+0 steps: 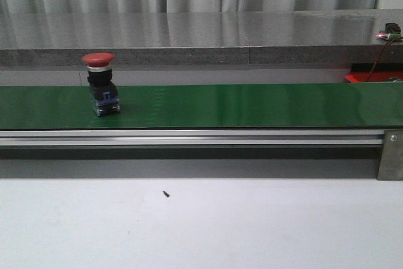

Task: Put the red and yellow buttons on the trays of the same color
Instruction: 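Carry the yellow button over the yellow tray and release it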

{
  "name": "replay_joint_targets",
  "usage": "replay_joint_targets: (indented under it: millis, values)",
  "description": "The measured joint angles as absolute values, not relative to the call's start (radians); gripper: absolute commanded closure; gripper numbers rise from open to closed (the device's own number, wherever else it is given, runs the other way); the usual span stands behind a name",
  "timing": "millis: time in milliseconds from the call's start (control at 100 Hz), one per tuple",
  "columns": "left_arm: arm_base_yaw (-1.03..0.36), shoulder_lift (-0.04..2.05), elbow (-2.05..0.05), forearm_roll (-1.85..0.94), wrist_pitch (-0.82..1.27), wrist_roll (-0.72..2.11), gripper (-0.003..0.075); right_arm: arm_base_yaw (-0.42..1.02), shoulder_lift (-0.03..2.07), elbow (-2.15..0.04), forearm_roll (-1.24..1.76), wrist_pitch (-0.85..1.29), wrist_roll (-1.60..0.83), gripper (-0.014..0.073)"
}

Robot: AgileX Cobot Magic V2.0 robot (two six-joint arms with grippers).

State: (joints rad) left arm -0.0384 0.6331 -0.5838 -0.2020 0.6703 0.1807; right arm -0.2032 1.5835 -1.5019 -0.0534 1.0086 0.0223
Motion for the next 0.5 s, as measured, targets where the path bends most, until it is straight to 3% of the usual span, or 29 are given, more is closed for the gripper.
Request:
replay_joint_targets:
  millis: [500]
  values:
    - [-0.038, 0.633, -0.584, -0.202, 0.67, 0.181, 0.074, -0.464, 1.581, -1.177, -0.037, 0.756, 0.05, 0.0454]
